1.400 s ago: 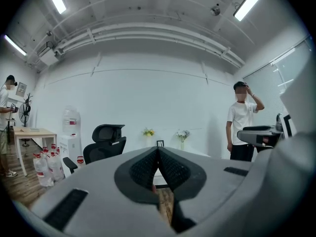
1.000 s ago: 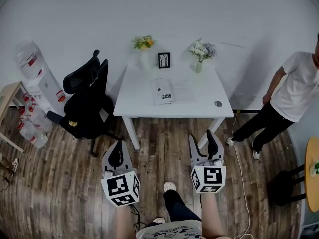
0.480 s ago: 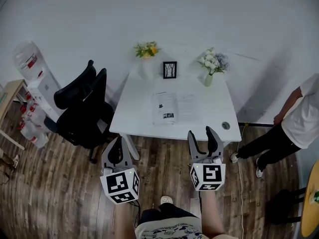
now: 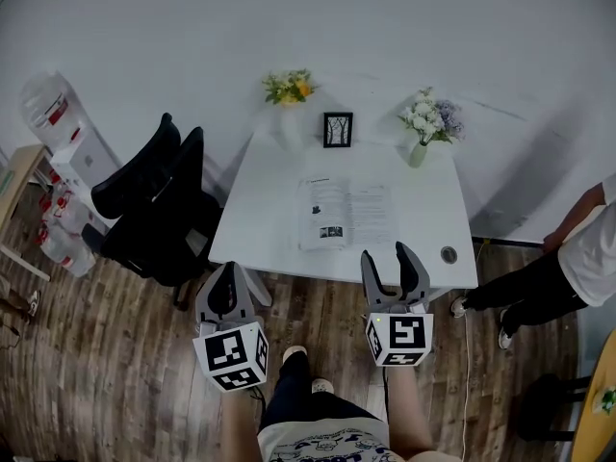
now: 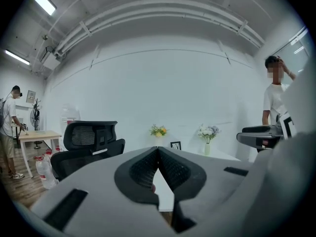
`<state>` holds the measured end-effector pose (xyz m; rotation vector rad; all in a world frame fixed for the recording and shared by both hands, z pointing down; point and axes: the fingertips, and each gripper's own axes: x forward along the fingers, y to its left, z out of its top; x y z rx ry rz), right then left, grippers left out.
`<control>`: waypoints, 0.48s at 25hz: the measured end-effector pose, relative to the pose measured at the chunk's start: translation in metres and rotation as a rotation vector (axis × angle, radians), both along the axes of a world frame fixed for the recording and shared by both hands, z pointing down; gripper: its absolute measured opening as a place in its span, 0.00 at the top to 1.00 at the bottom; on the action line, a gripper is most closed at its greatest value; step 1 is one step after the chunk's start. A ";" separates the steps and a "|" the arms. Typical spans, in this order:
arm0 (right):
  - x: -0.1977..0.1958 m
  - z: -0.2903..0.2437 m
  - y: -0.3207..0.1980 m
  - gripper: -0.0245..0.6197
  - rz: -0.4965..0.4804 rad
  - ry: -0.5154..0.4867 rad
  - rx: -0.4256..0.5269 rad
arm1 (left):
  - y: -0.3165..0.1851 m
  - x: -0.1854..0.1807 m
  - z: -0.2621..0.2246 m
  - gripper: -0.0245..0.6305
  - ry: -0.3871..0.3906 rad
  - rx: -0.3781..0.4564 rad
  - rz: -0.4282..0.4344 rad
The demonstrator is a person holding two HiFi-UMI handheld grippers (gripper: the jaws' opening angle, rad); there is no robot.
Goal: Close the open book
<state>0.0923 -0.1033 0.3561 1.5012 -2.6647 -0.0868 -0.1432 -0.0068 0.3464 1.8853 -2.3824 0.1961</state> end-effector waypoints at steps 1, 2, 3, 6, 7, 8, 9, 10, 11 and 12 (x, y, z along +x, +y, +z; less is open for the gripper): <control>-0.003 0.003 -0.006 0.59 0.001 0.003 -0.005 | -0.007 -0.003 0.002 0.93 0.001 -0.003 0.002; -0.007 0.006 -0.013 0.59 0.004 0.007 -0.010 | -0.014 -0.006 0.005 0.93 0.002 -0.005 0.005; -0.011 0.009 -0.020 0.59 0.006 0.010 -0.014 | -0.022 -0.010 0.007 0.93 0.004 -0.007 0.010; -0.026 0.016 -0.041 0.59 0.011 0.025 -0.022 | -0.049 -0.023 0.014 0.93 0.010 -0.014 0.030; -0.031 0.017 -0.049 0.59 0.015 0.032 -0.022 | -0.058 -0.028 0.016 0.93 0.012 -0.015 0.039; -0.037 0.018 -0.056 0.59 0.020 0.038 -0.022 | -0.067 -0.033 0.017 0.93 0.015 -0.016 0.048; -0.043 0.018 -0.064 0.59 0.026 0.042 -0.022 | -0.077 -0.039 0.018 0.93 0.017 -0.016 0.056; -0.048 0.019 -0.072 0.59 0.032 0.045 -0.022 | -0.086 -0.045 0.019 0.93 0.020 -0.016 0.064; -0.054 0.020 -0.079 0.59 0.039 0.049 -0.023 | -0.095 -0.050 0.020 0.93 0.021 -0.018 0.072; -0.059 0.021 -0.087 0.59 0.045 0.053 -0.025 | -0.104 -0.056 0.021 0.93 0.022 -0.021 0.079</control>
